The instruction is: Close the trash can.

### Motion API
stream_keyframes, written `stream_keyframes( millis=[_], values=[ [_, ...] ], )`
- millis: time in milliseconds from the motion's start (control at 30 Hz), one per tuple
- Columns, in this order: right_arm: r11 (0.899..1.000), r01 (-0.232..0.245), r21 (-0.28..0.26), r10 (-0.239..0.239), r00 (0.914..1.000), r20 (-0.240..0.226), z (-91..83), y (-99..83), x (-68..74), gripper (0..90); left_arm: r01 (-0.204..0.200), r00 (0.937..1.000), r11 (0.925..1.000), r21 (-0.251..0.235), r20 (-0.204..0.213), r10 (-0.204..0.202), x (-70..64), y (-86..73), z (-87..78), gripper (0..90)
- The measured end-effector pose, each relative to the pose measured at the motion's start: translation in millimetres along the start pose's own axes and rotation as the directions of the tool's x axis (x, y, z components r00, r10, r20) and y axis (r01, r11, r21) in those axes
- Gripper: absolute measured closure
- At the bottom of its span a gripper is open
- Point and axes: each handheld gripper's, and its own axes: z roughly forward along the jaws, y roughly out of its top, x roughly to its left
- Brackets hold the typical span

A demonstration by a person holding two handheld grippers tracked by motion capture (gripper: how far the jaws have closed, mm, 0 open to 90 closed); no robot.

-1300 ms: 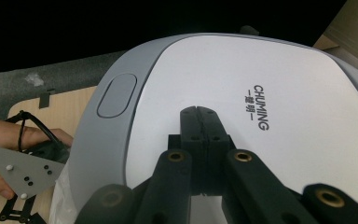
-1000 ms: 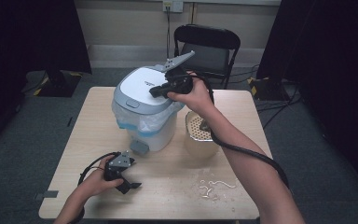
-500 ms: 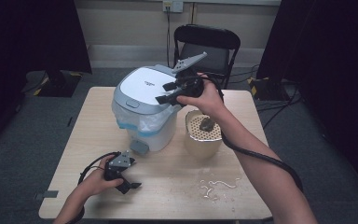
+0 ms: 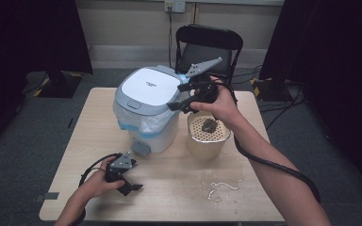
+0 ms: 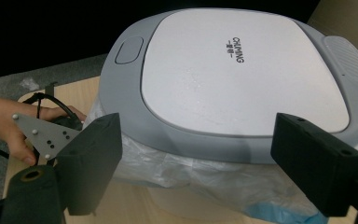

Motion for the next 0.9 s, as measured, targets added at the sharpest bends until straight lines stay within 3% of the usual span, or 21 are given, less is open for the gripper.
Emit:
stream_keyframes(
  millis=[367, 900],
  values=[
    [1.000, -0.012, -0.019, 0.012, 0.9999, -0.001, -12.2, -5.8, 8.9, 14.9, 0.001, 1.0000, 1.0000, 0.005, -0.003, -0.001, -0.7, -0.1, -0.6, 0.0],
    [1.000, -0.015, 0.008, 0.015, 0.9997, -0.021, -22.1, -35.5, 13.8, 14.9, 0.002, 1.0000, 1.0000, 0.002, -0.004, -0.002, -0.8, -0.2, -0.3, 0.0]
  ],
)
